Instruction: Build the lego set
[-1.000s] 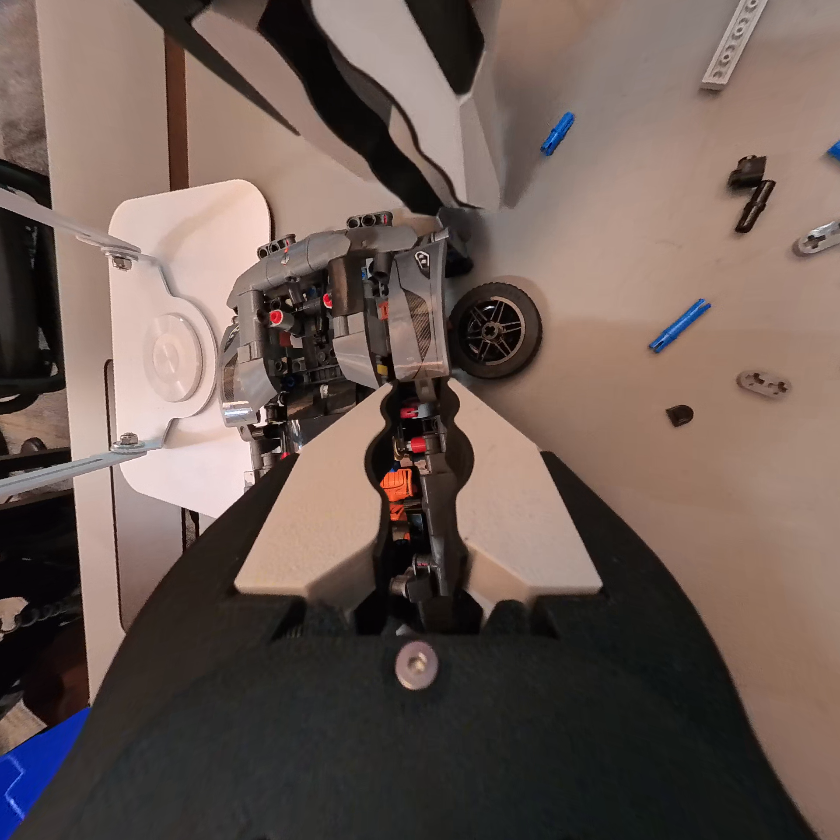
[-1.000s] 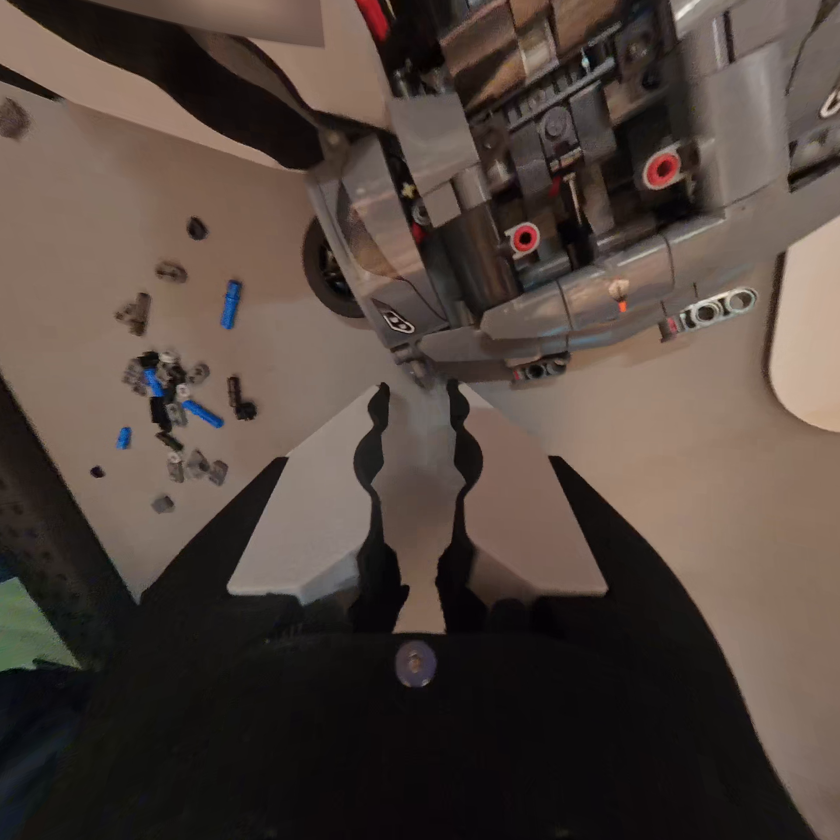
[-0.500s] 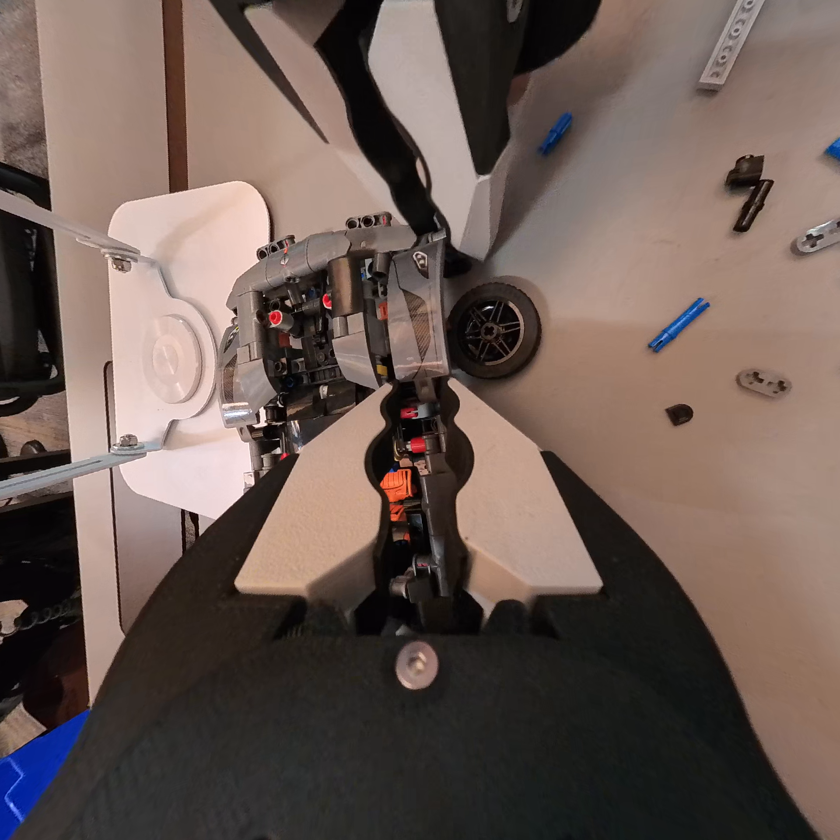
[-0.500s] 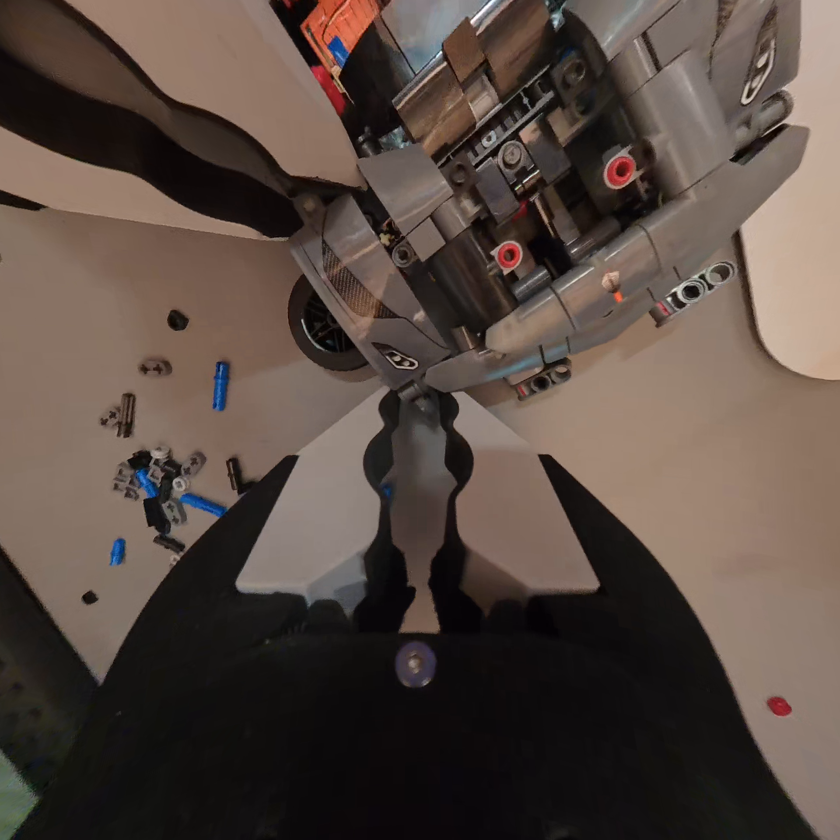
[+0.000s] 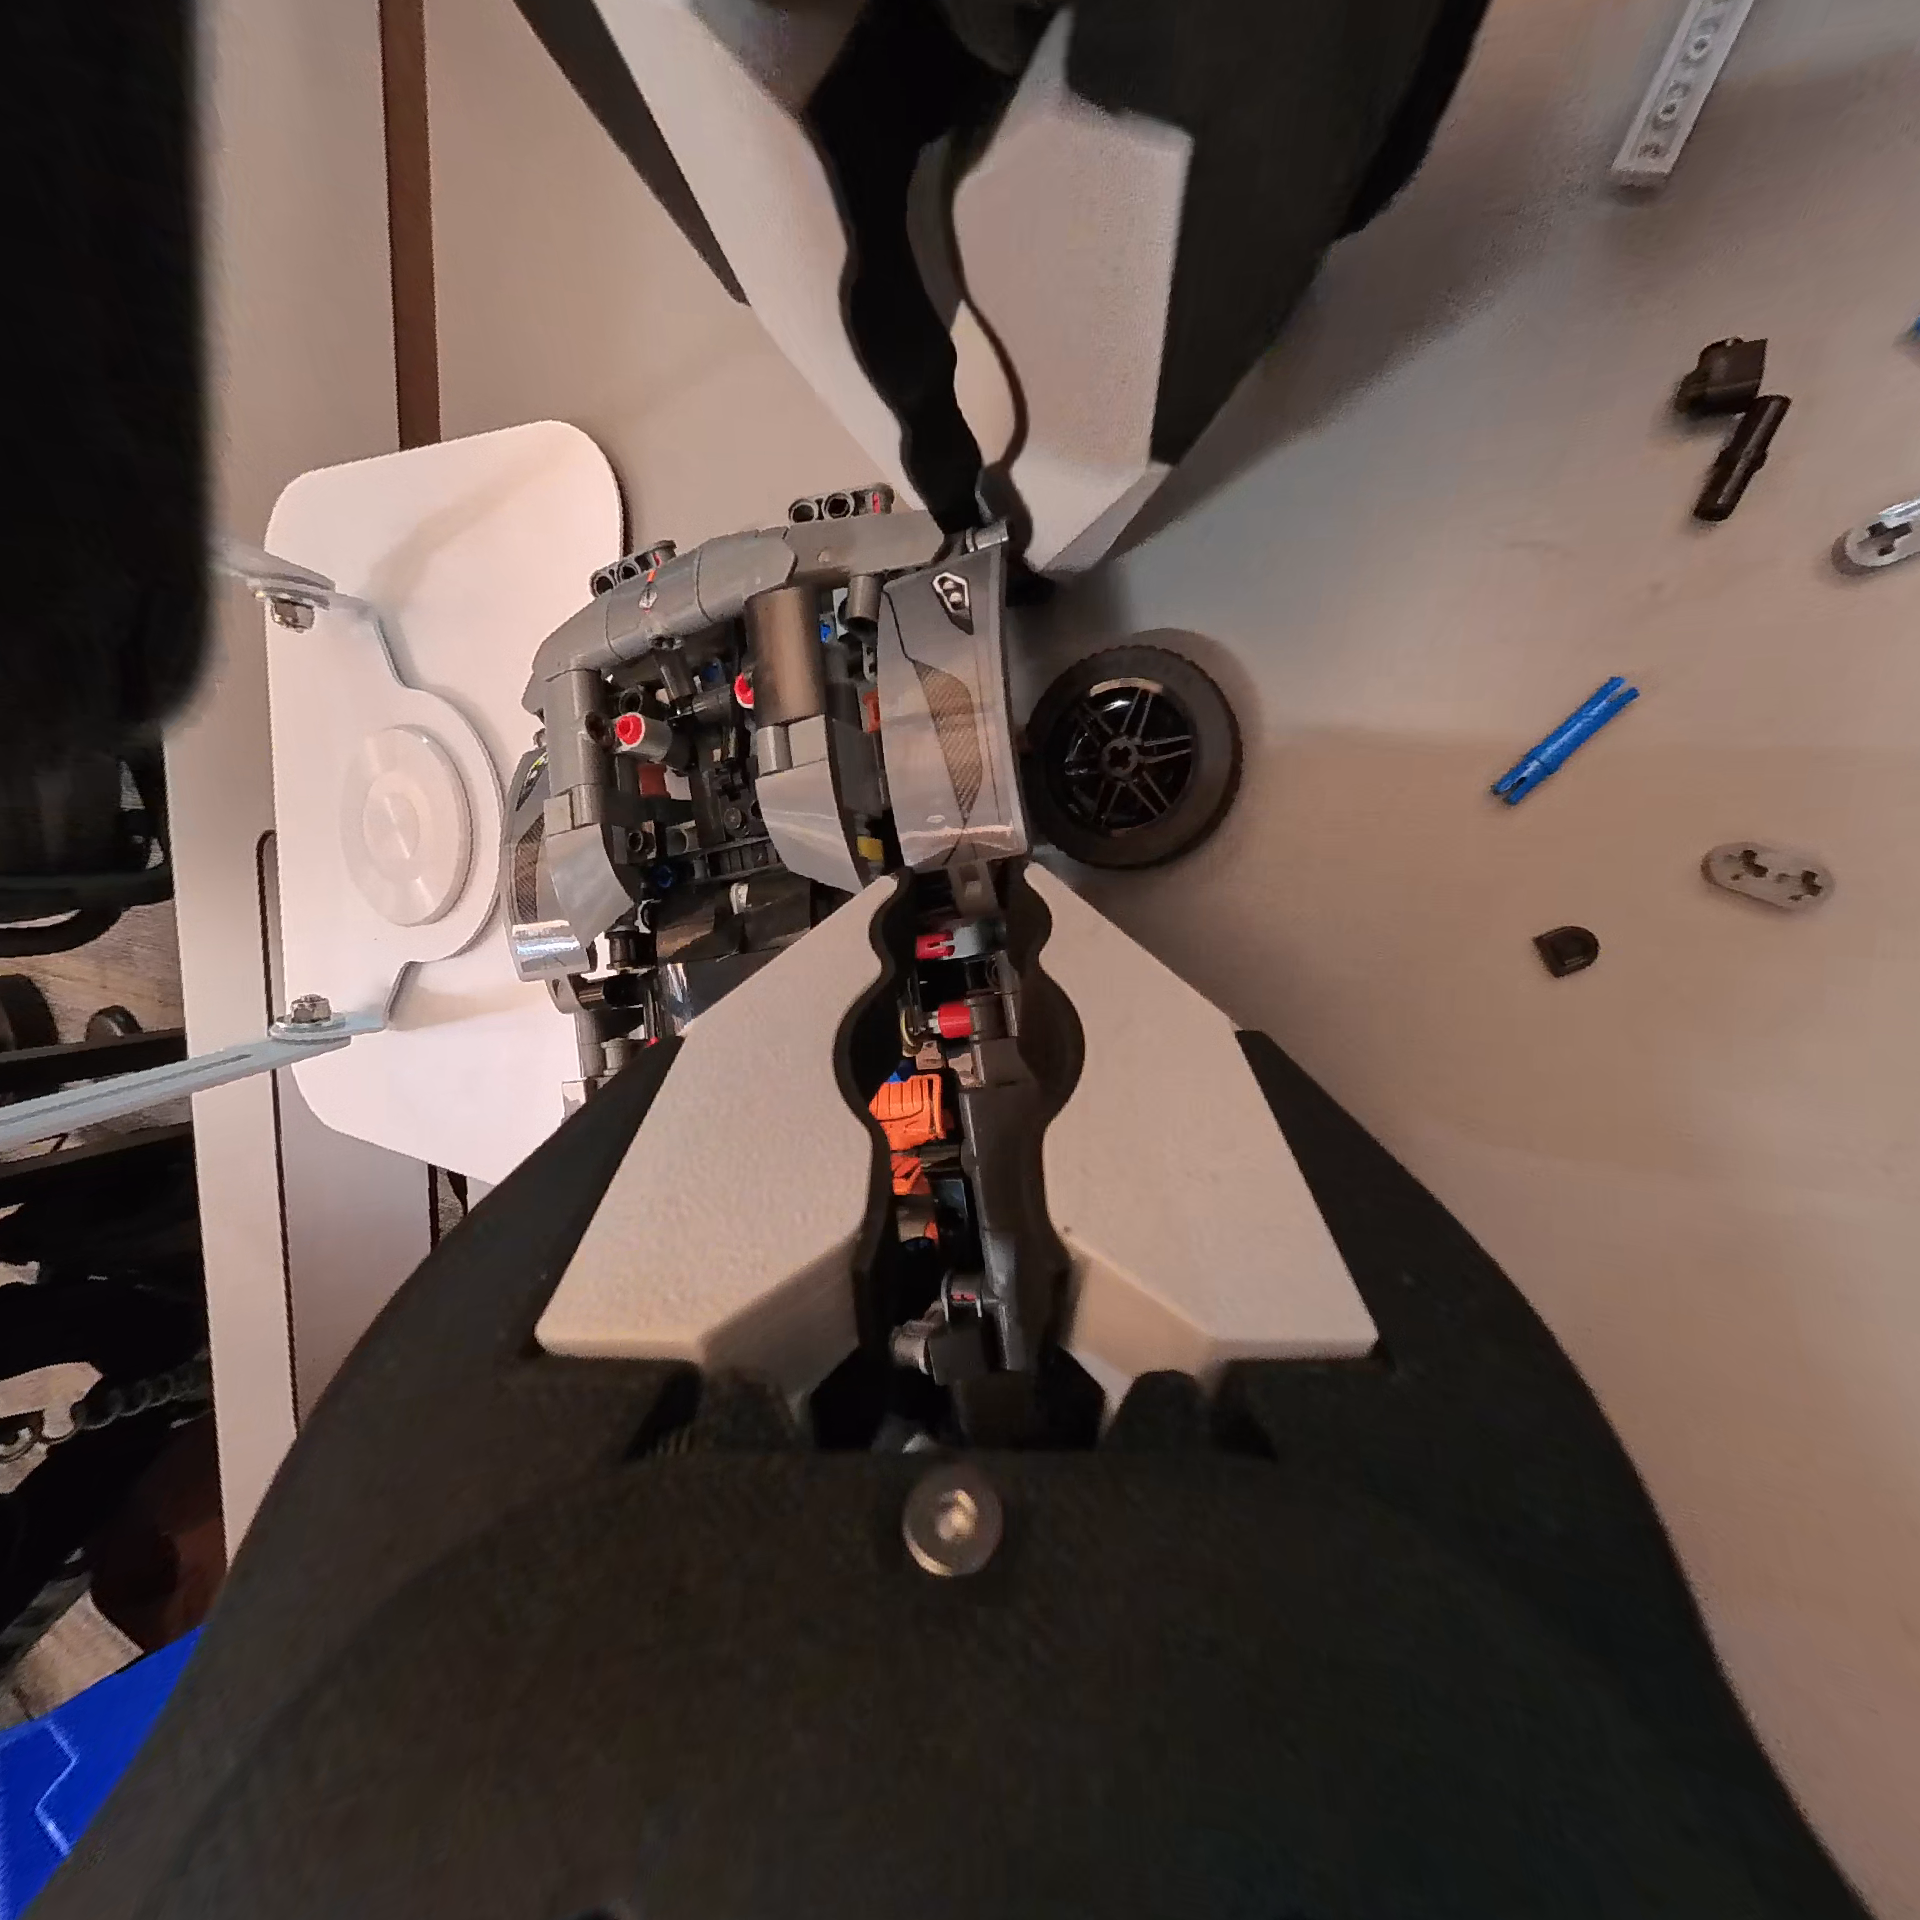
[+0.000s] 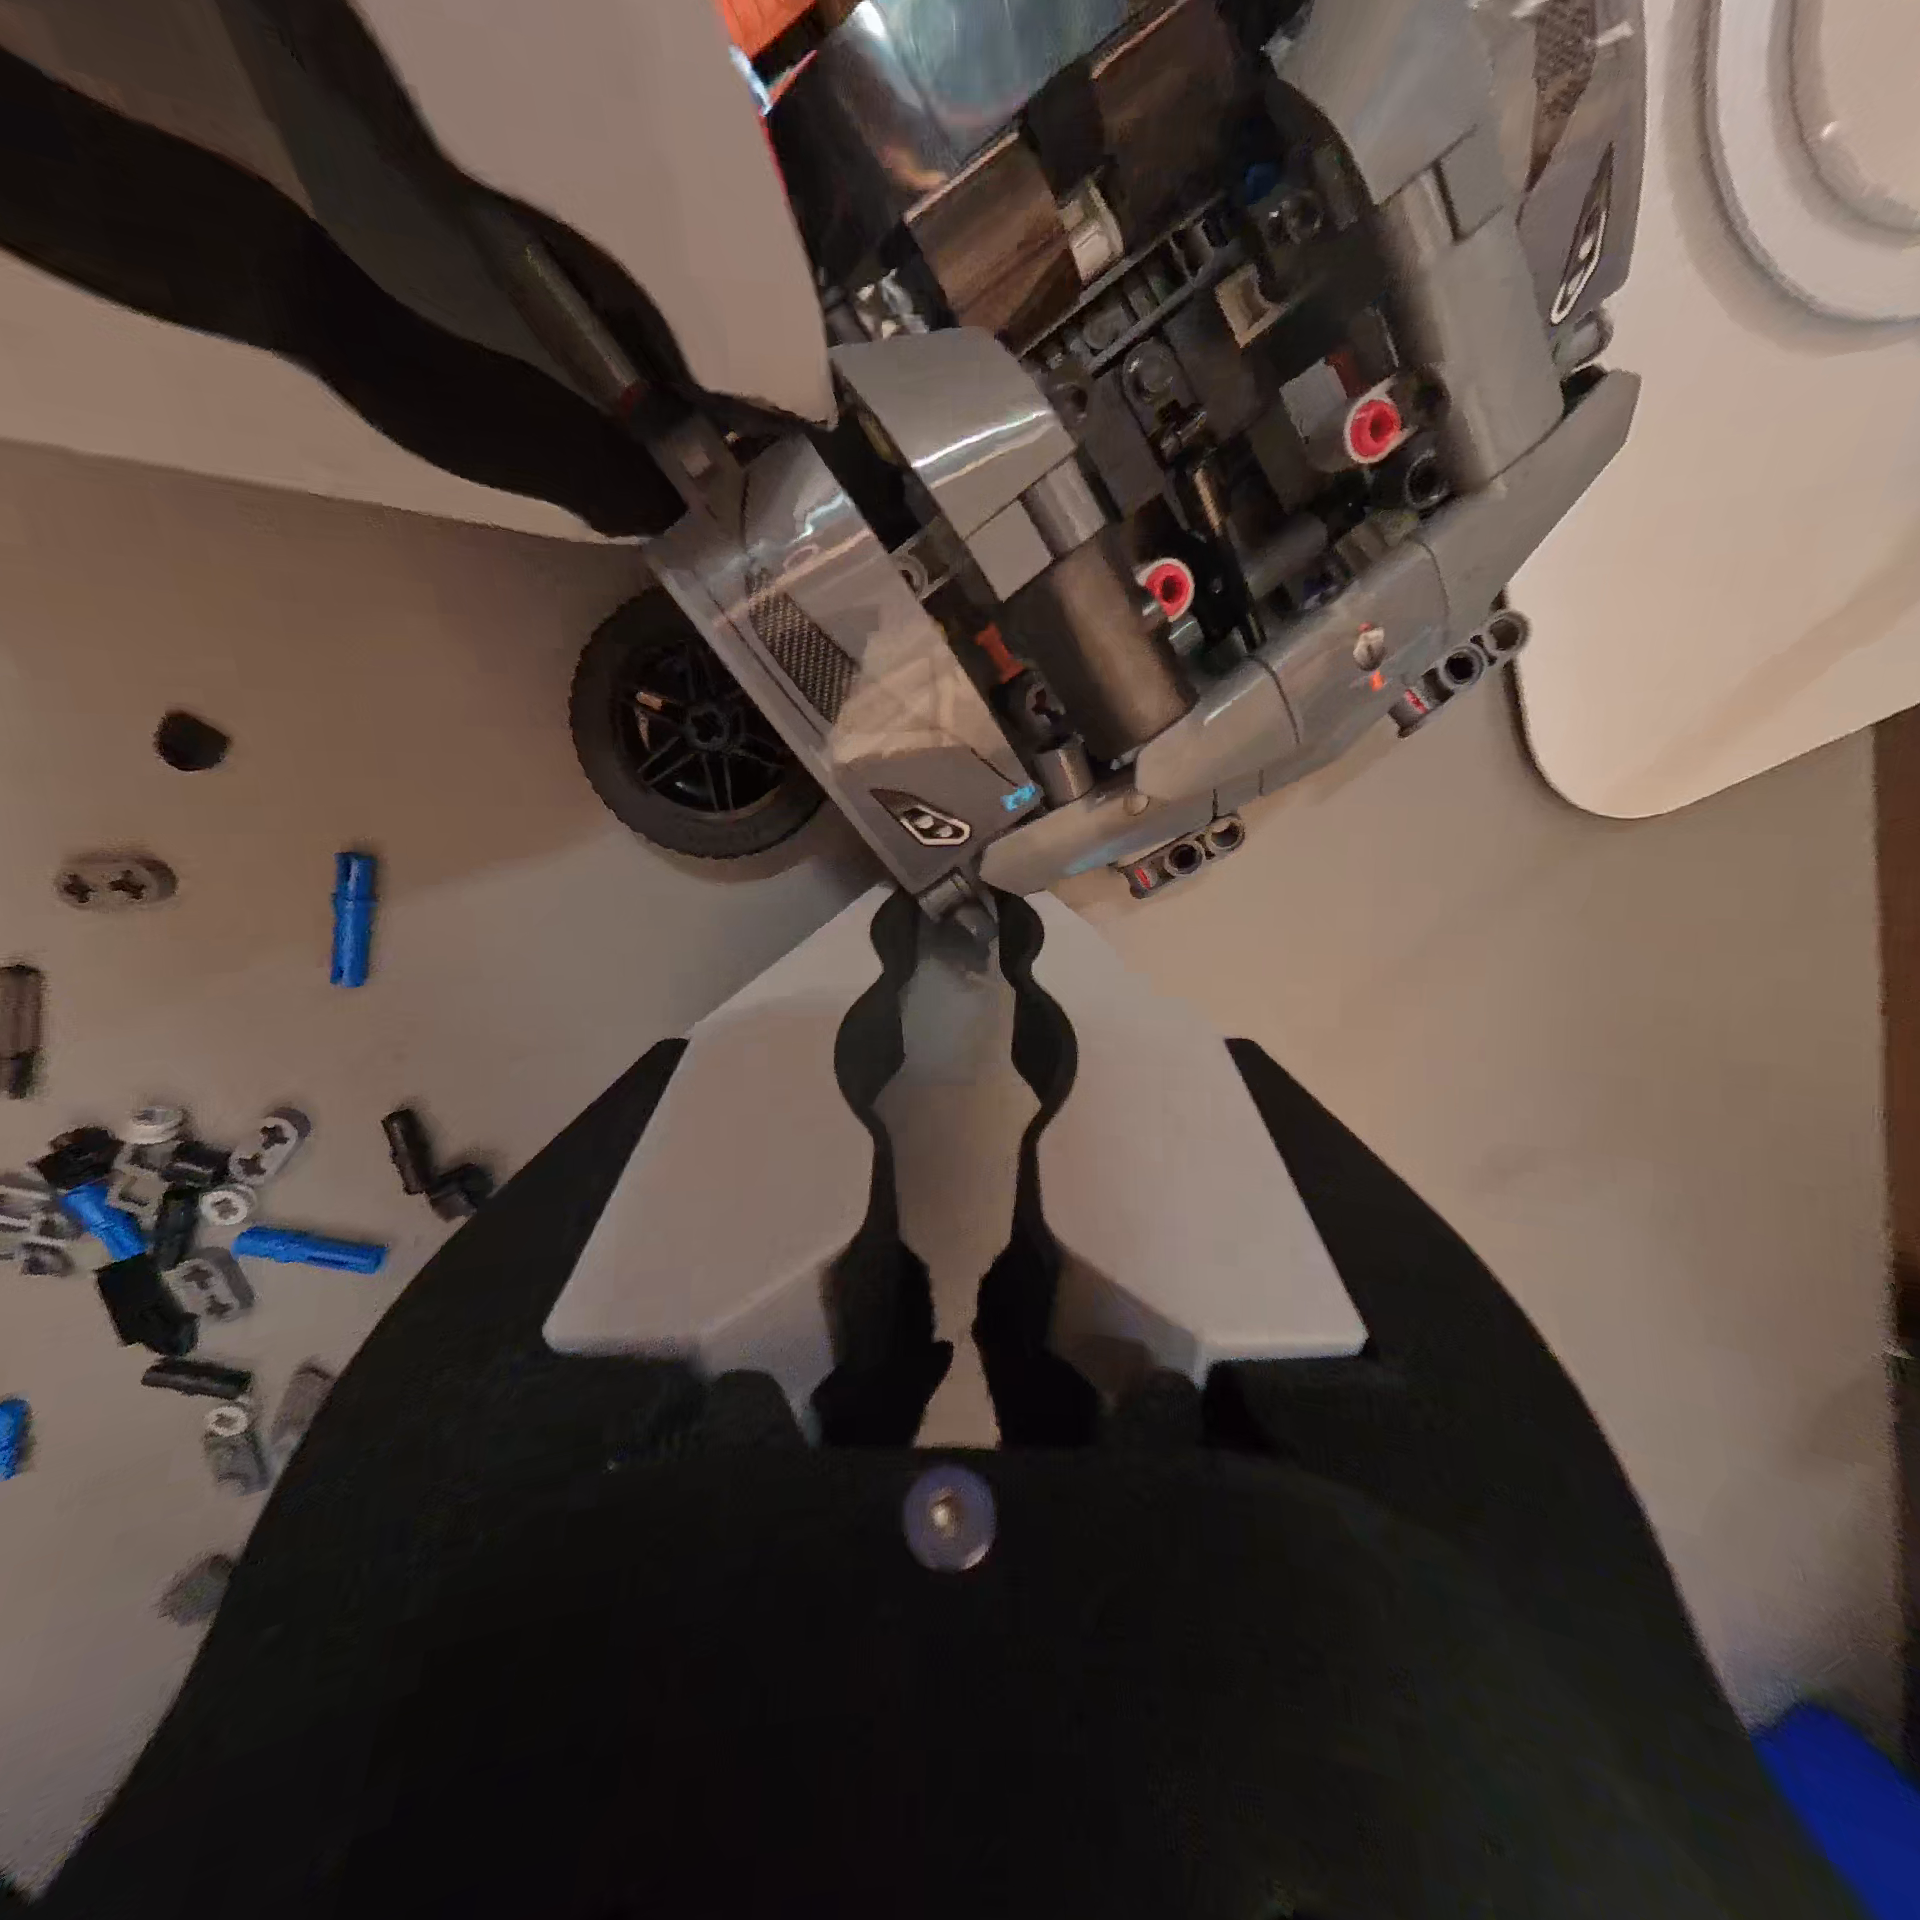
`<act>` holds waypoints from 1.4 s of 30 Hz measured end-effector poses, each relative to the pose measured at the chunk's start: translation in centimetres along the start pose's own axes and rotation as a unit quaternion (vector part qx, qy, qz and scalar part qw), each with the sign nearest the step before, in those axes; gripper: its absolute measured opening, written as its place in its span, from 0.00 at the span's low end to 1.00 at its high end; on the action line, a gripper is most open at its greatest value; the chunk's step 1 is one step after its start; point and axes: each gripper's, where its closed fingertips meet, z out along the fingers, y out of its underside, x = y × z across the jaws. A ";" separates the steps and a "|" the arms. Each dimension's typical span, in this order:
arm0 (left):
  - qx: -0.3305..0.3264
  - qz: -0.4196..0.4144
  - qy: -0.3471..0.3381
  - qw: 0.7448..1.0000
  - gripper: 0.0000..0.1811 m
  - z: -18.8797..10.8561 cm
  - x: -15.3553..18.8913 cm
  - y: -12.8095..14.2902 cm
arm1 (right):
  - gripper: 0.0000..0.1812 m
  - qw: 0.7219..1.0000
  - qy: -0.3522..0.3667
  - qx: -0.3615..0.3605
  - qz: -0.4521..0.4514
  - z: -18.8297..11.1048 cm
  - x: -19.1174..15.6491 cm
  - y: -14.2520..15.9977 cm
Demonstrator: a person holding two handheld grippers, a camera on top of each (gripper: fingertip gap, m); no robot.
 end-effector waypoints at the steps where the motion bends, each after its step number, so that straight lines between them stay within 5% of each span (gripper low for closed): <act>1: 0.001 0.000 -0.001 1.000 0.08 0.0 0.0 0.0 | 0.07 1.000 0.017 -0.007 -0.011 0.0 0.1 0.1; 7: -0.001 0.002 -0.001 1.000 0.09 -0.1 0.0 0.0 | 0.06 0.994 0.083 -0.032 -0.068 -0.2 0.6 0.2; 18: 0.007 0.003 -0.001 1.000 0.07 -0.4 0.0 -0.3 | 0.17 0.993 0.064 -0.026 -0.097 -2.0 0.8 0.6; 24: 0.004 -0.002 0.004 1.000 0.07 -0.2 0.1 -0.1 | 0.15 0.993 0.078 -0.057 -0.074 -2.5 1.6 2.0; 28: 0.011 -0.005 0.007 1.000 0.08 -0.4 0.0 -0.1 | 0.16 0.999 0.014 0.007 -0.047 -2.7 -0.2 0.6; 31: 0.013 -0.010 0.012 1.000 0.07 -0.3 0.1 -0.1 | 0.09 0.999 -0.008 0.049 0.019 -3.0 0.2 0.5; 34: 0.012 -0.007 0.011 1.000 0.08 -0.3 0.1 -0.1 | 0.12 0.987 -0.054 0.153 0.018 -4.3 -1.2 -1.8; 42: 0.019 -0.017 0.017 1.000 0.08 -0.2 0.1 -0.1 | 0.10 0.959 0.115 0.217 -0.142 -2.8 -1.1 -4.8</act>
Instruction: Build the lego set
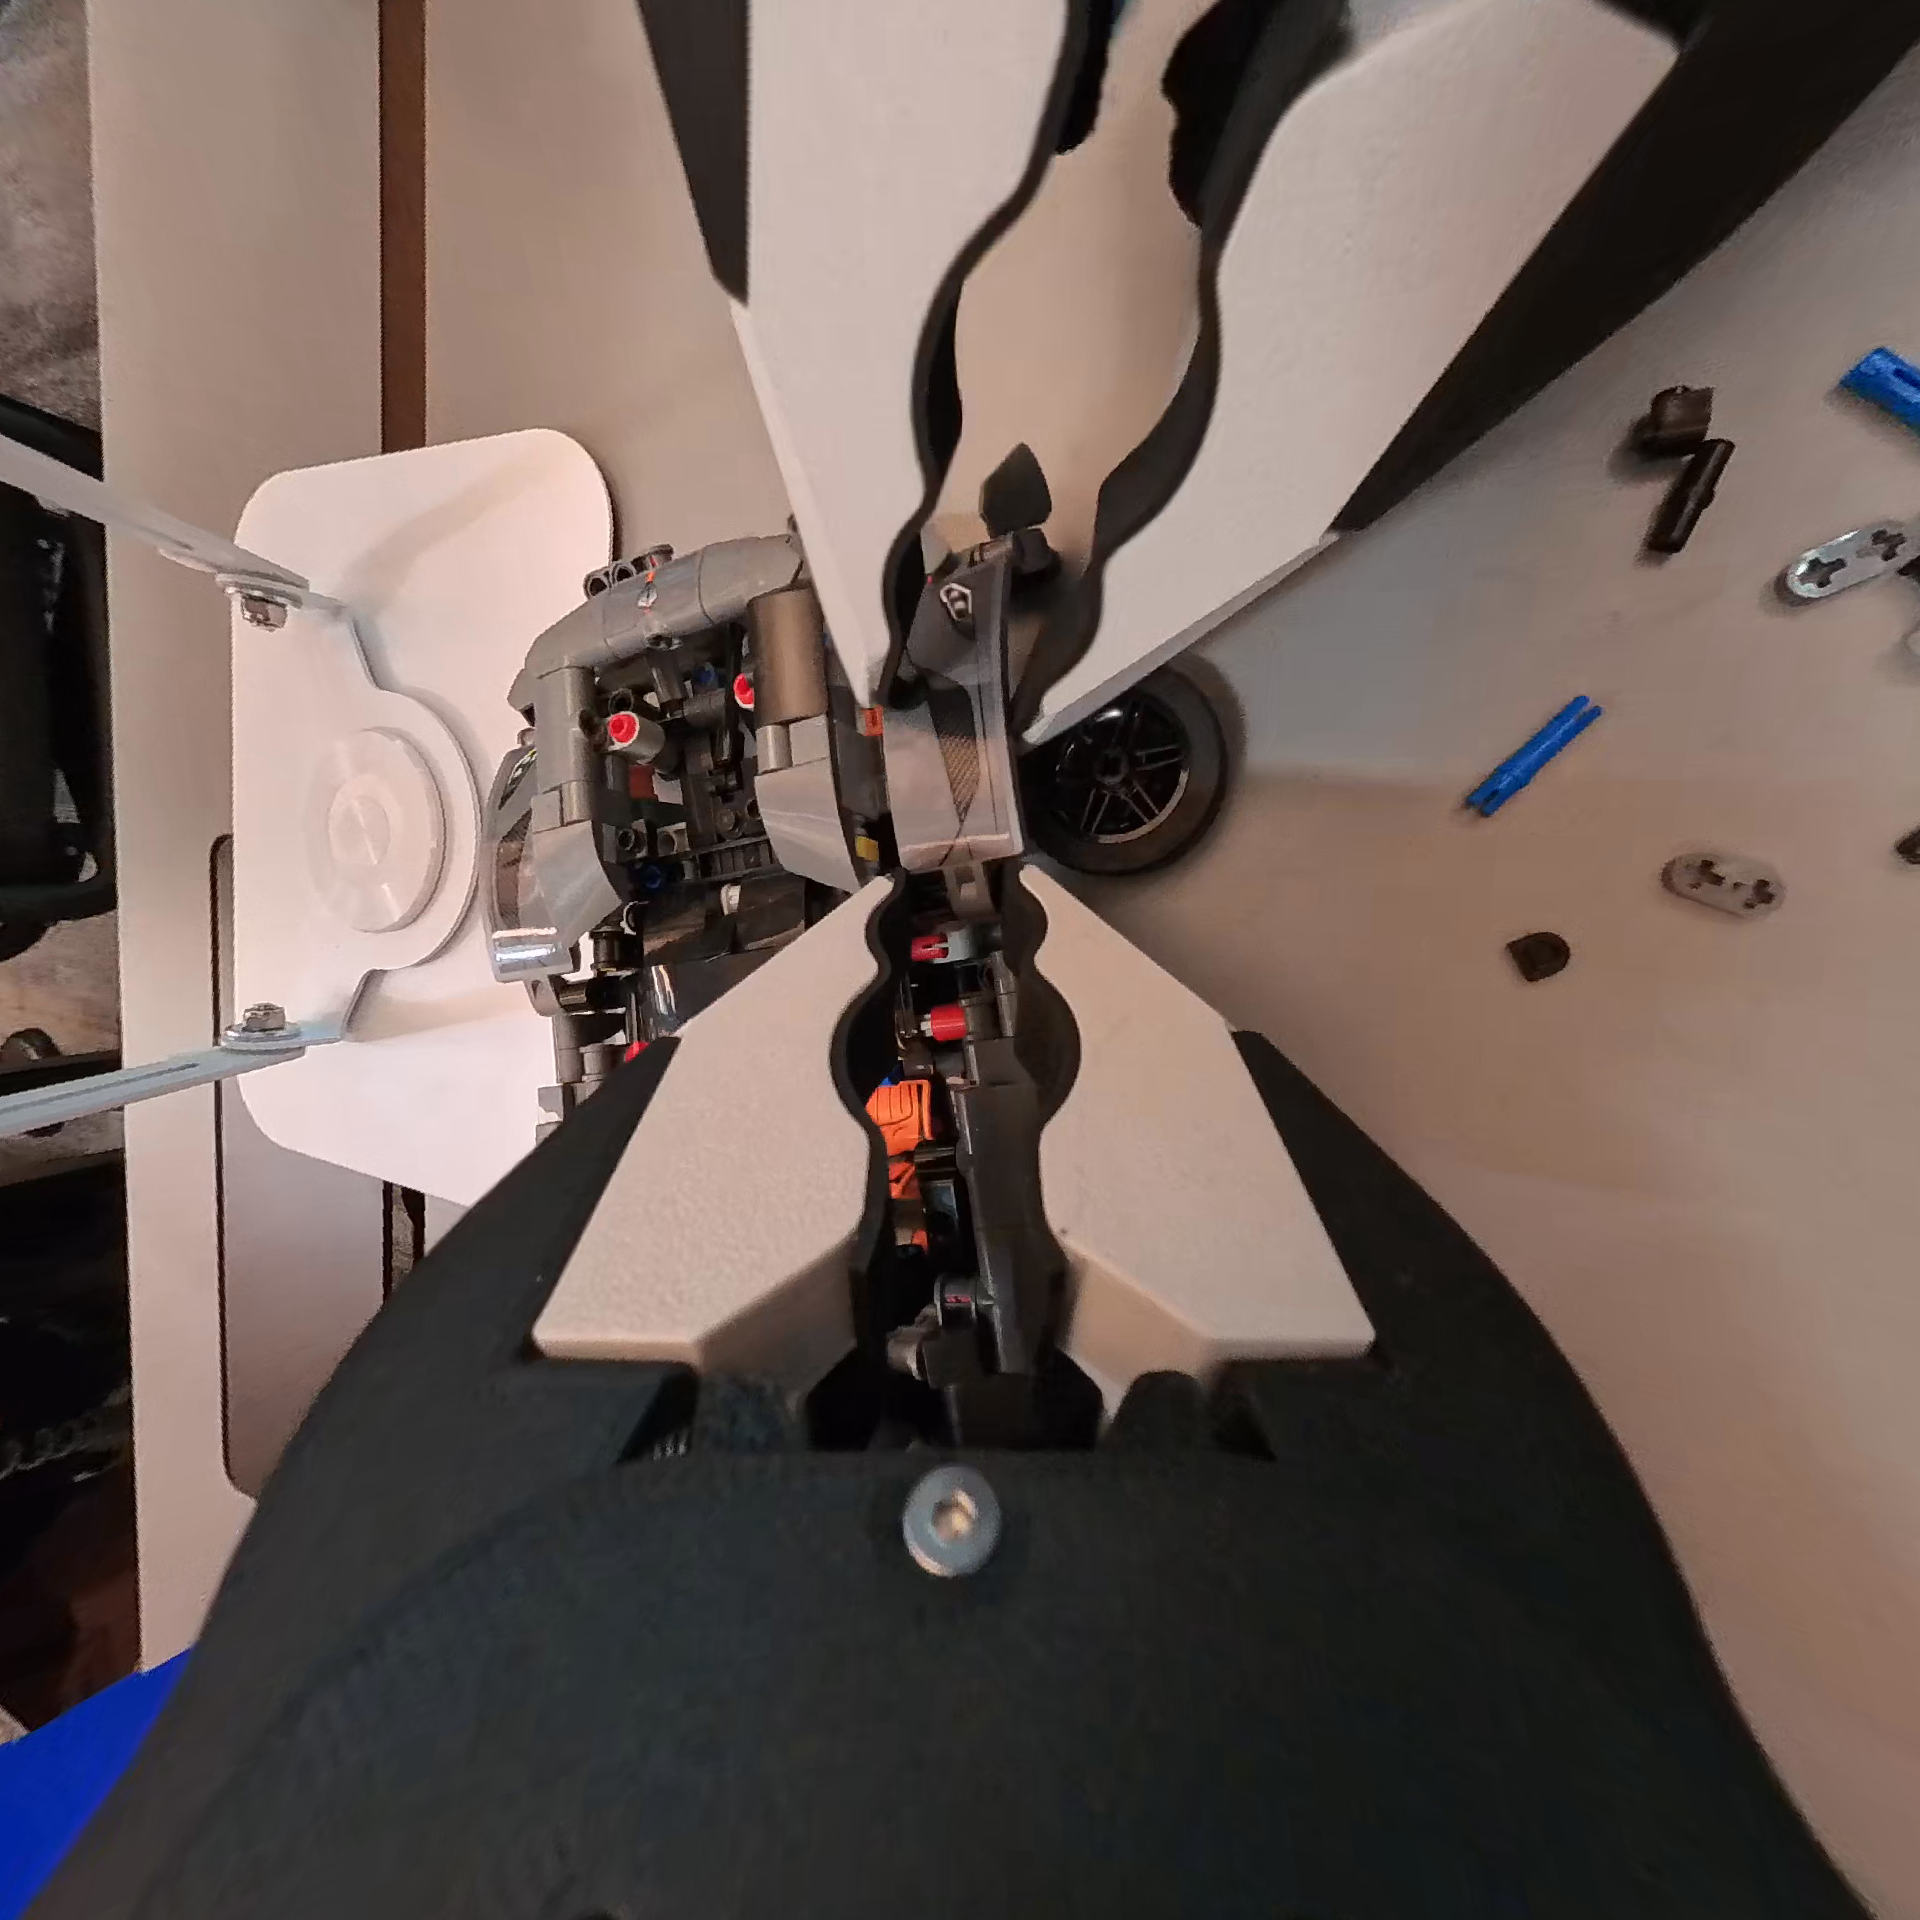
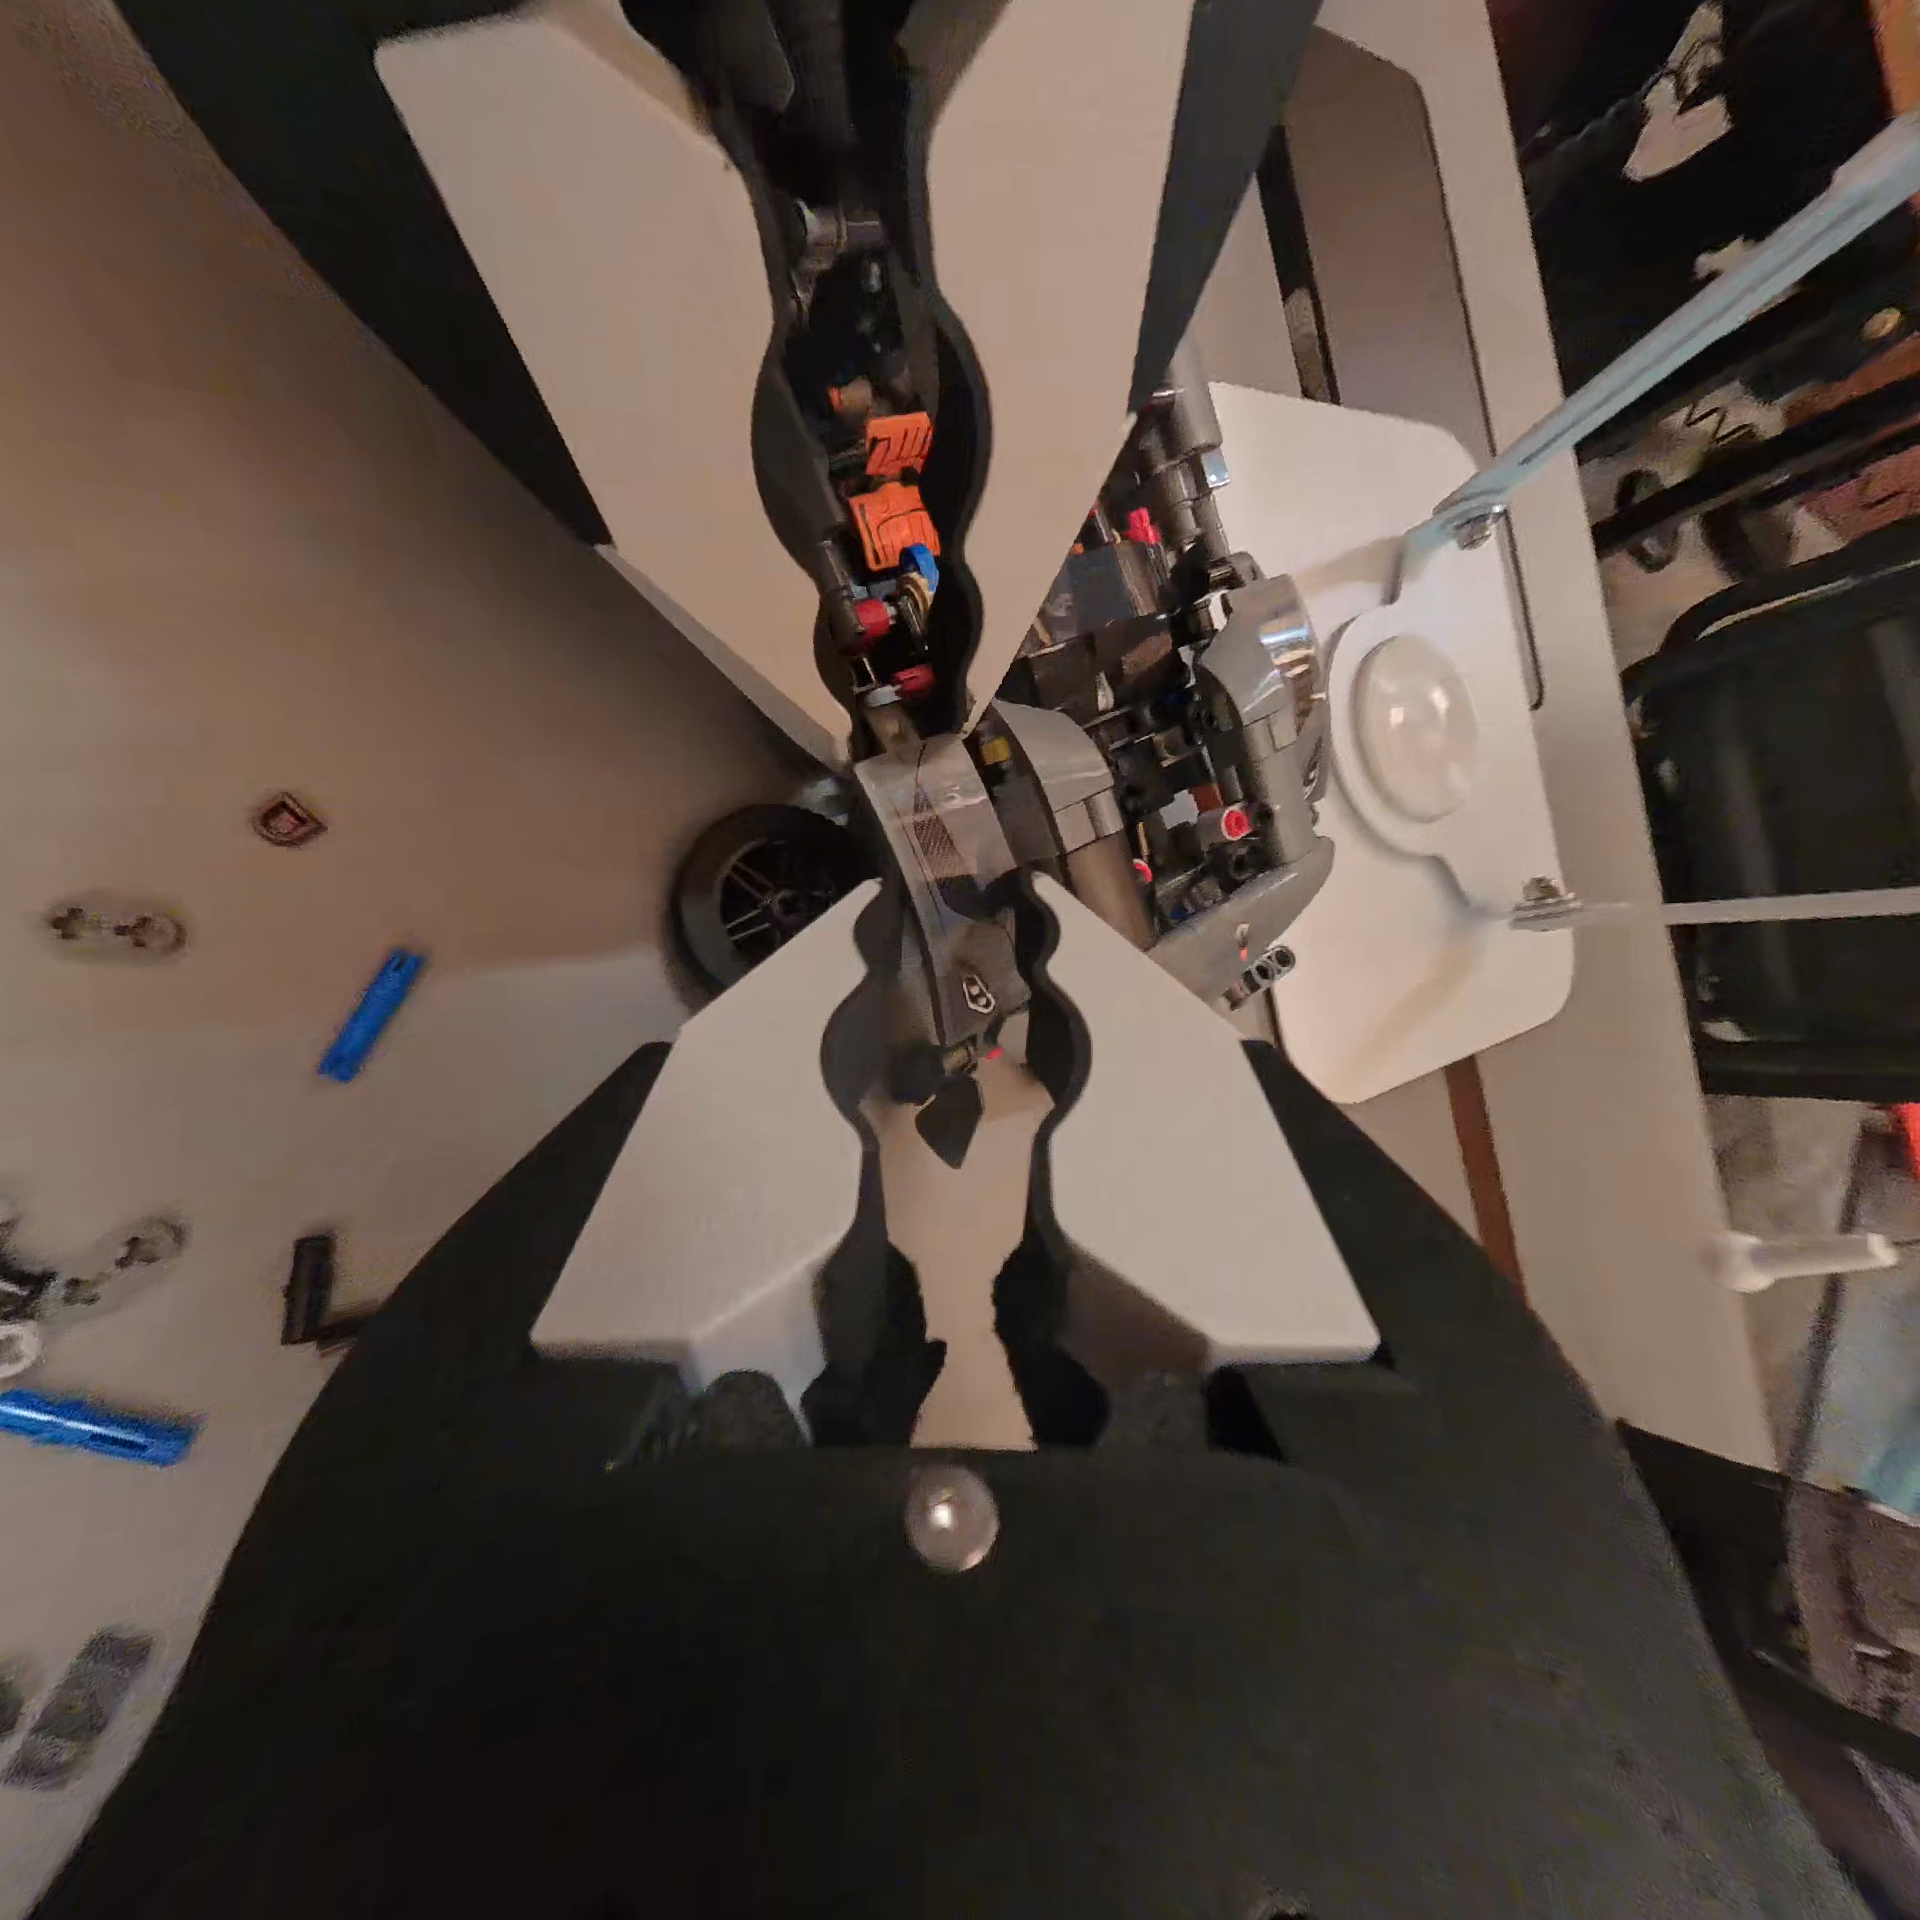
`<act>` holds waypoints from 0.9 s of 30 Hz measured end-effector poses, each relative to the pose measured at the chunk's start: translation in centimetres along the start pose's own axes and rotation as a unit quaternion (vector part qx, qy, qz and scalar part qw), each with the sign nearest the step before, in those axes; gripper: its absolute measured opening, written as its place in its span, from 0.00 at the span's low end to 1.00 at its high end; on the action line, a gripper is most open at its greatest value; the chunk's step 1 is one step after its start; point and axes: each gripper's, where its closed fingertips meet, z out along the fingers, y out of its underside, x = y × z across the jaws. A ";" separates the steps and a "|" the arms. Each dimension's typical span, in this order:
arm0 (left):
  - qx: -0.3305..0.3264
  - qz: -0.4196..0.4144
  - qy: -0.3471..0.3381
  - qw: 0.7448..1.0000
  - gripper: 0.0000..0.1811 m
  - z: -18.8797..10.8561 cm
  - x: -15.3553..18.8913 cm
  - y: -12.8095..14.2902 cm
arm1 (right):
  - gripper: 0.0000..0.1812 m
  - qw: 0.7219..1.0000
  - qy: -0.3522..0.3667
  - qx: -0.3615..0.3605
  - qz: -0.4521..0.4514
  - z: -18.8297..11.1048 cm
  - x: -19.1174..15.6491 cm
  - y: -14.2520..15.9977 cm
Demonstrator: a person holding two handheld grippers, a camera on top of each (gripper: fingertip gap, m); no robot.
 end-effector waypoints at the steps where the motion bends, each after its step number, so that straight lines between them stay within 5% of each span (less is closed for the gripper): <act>1: -0.002 0.001 0.001 1.000 0.08 0.0 0.0 0.0 | 0.10 1.000 0.006 0.002 -0.008 0.0 0.0 0.1; 7: 0.002 -0.004 0.011 1.000 0.08 0.0 0.1 0.0 | 0.07 0.998 0.043 0.047 -0.017 0.0 0.2 -0.1; 9: 0.001 0.000 0.009 1.000 0.07 0.0 0.1 0.1 | 0.00 0.996 0.065 0.044 -0.033 0.0 0.4 0.3; 17: -0.033 0.027 0.020 0.999 0.15 -0.9 0.5 0.9 | 0.00 0.981 0.144 0.022 -0.126 0.3 0.4 0.0; 27: -0.056 -0.006 -0.008 0.998 0.38 -0.8 -1.4 2.3 | 0.00 0.961 0.209 0.015 -0.178 0.2 0.6 -0.7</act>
